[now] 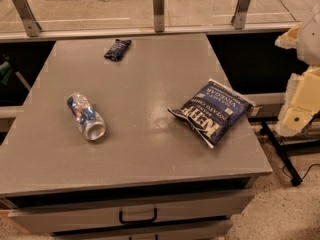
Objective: Place redbull can upright
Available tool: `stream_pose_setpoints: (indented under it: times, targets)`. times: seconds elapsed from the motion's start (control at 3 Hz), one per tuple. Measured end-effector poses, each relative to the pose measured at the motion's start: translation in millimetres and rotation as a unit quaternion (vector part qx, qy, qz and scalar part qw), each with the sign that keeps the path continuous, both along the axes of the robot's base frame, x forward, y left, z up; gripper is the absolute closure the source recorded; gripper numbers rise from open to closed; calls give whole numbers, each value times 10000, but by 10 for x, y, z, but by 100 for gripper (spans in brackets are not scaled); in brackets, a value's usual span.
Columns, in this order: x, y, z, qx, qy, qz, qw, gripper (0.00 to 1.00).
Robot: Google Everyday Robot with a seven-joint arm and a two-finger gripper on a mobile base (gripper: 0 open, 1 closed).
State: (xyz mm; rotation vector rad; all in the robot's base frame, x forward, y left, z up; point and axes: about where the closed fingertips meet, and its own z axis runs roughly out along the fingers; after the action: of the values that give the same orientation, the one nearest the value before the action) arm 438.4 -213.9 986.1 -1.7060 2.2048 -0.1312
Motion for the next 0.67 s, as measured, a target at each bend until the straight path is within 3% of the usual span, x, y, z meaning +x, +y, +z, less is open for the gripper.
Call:
stream_pose_setpoints:
  times: [0.67]
  targets:
    - [77,104,-17,118,-6,69,9999,0]
